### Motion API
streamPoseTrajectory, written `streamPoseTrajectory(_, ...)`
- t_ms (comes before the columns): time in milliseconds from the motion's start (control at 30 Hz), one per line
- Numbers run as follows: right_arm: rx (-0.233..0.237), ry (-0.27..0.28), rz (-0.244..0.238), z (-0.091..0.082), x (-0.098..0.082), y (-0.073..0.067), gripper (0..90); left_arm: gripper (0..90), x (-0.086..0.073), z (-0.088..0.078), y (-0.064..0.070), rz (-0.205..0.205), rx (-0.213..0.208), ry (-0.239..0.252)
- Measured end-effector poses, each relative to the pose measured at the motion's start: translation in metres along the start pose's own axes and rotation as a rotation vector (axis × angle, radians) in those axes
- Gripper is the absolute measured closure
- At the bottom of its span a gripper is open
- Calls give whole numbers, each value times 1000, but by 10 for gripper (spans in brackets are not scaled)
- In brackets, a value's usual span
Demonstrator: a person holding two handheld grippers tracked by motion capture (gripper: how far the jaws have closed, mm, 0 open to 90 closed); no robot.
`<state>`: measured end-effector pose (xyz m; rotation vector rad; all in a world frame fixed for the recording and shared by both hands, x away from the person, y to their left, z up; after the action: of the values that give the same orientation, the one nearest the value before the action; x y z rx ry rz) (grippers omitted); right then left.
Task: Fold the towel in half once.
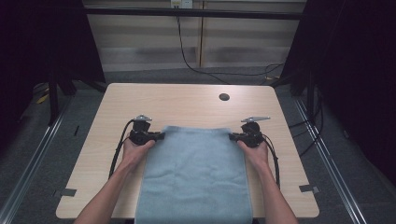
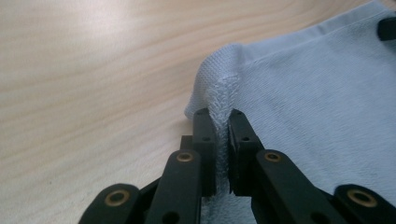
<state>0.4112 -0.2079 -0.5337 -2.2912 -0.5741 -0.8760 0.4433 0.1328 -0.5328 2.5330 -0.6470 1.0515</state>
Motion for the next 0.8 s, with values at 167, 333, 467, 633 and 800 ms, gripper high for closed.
streamPoseTrajectory(167, 41, 67, -8, -14, 20, -6, 859, 834, 12, -14, 0, -19, -49, 50)
streamPoseTrajectory(333, 63, 108, -53, -31, 47, -20, 859, 835, 30, -30, 0, -38, -82, 100)
streamPoseTrajectory(467, 74, 136, -92, -42, 68, -29, 860, 838, 47, -42, 0, -23, -83, 134)
streamPoseTrajectory(633, 56, 177, -120, -56, 95, -35, 861, 838, 78, -65, -1, 23, -53, 195)
streamPoseTrajectory(800, 64, 229, -131, -72, 123, -42, 862, 840, 104, -81, -6, -2, -47, 250)
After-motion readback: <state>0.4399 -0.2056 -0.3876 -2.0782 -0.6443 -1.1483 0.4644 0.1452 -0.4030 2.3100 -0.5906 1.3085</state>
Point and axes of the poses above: each handheld gripper's, and its own axes: z roughly forward along the jaws, x roughly out of its top, y roughly to its right, the point moved 6 cm from there along z, roughly forward along the jaws, and after that the axes turned 15 degrees about x, right-handed, at the moved point
